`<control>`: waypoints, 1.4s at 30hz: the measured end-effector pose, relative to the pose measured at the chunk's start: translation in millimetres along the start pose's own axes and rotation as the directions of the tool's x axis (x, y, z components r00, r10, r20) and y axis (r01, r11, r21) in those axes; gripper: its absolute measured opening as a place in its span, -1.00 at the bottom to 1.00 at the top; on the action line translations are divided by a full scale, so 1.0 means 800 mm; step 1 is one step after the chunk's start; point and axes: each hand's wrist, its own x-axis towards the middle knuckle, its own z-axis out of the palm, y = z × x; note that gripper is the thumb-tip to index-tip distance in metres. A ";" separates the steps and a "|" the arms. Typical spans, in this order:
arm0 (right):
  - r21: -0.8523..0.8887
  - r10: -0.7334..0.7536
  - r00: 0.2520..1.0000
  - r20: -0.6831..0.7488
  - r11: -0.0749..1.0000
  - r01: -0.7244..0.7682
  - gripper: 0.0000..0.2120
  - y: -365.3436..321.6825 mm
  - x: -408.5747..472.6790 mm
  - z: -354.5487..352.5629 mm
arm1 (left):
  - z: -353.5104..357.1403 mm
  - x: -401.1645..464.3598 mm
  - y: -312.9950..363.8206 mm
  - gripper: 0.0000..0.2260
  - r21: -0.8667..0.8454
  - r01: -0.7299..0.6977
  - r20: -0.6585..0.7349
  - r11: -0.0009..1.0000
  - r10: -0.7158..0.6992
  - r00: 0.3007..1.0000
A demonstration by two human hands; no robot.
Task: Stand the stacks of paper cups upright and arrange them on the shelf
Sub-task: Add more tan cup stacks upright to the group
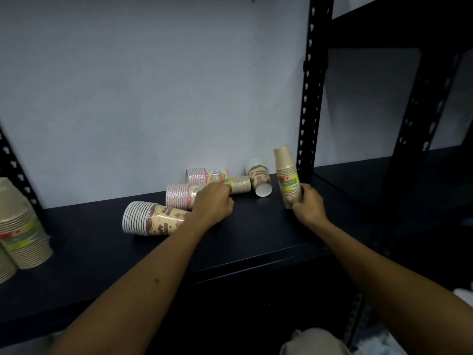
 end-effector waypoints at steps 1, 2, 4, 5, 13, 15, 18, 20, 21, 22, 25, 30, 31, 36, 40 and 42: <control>0.003 0.013 1.000 -0.004 1.000 -0.013 -0.58 0.001 0.004 0.002 | -0.002 0.013 -0.004 -0.77 0.017 0.021 0.006 1.000 -0.021 1.000; -0.005 0.027 1.000 -0.012 1.000 -0.027 -0.58 0.001 0.010 0.006 | -0.004 0.026 -0.009 -0.75 0.037 0.049 0.016 0.998 -0.050 0.999; -0.018 0.066 0.997 -0.029 0.998 -0.066 -0.59 0.002 0.023 0.012 | -0.011 0.049 -0.018 -0.71 0.073 0.120 0.062 0.990 -0.124 0.990; -0.014 0.081 0.996 -0.028 0.997 -0.082 -0.60 0.001 0.030 0.014 | -0.015 0.060 -0.023 -0.67 0.081 0.156 0.099 0.984 -0.164 0.981; -0.054 0.061 0.998 -0.001 0.997 -0.061 -0.64 0.012 0.055 0.035 | 0.015 0.104 -0.037 -0.55 0.186 0.107 0.304 0.977 -0.161 0.939; -0.041 0.051 0.999 -0.002 0.998 -0.051 -0.64 0.013 0.055 0.034 | 0.022 0.107 -0.034 -0.61 0.224 0.076 0.262 0.972 -0.135 0.955; -0.018 0.035 0.999 -0.010 0.999 -0.035 -0.64 0.016 0.054 0.033 | 0.027 0.111 -0.032 -0.62 0.247 0.044 0.233 0.968 -0.104 0.967; 0.004 0.039 0.999 -0.012 0.999 -0.039 -0.64 0.016 0.053 0.032 | 0.027 0.114 -0.031 -0.63 0.250 0.033 0.236 0.968 -0.094 0.967; 0.015 0.039 0.999 -0.011 0.999 -0.039 -0.63 0.016 0.052 0.031 | 0.027 0.115 -0.031 -0.64 0.255 0.030 0.234 0.967 -0.092 0.968; 0.022 0.038 0.999 -0.011 0.999 -0.038 -0.63 0.016 0.051 0.030 | 0.025 0.116 -0.031 -0.66 0.266 0.027 0.232 0.964 -0.091 0.968; 0.027 0.042 0.999 -0.007 0.999 -0.041 -0.63 0.014 0.049 0.028 | 0.018 0.117 -0.030 -0.66 0.317 0.016 0.218 0.948 -0.090 0.972; 0.038 0.028 1.000 0.001 0.999 -0.028 -0.61 0.011 0.043 0.025 | -0.004 0.118 -0.035 -0.69 0.365 0.015 0.149 0.931 -0.074 0.986; 0.036 0.027 1.000 0.003 0.999 -0.027 -0.61 0.010 0.041 0.024 | -0.010 0.117 -0.036 -0.69 0.362 0.008 0.129 0.932 -0.058 0.990; 0.036 0.025 1.000 0.009 0.999 -0.026 -0.61 0.005 0.032 0.019 | -0.038 0.103 -0.039 -0.67 0.386 -0.093 0.007 0.918 0.098 0.995; 0.022 0.019 0.999 0.026 1.000 -0.019 -0.61 -0.001 0.021 0.015 | -0.048 0.083 -0.047 -0.63 0.383 -0.306 -0.030 0.871 0.343 0.939; 0.032 0.025 0.999 0.035 0.999 -0.026 -0.60 -0.005 0.015 0.013 | -0.052 0.070 -0.046 -0.62 0.462 -0.409 -0.008 0.787 0.465 0.886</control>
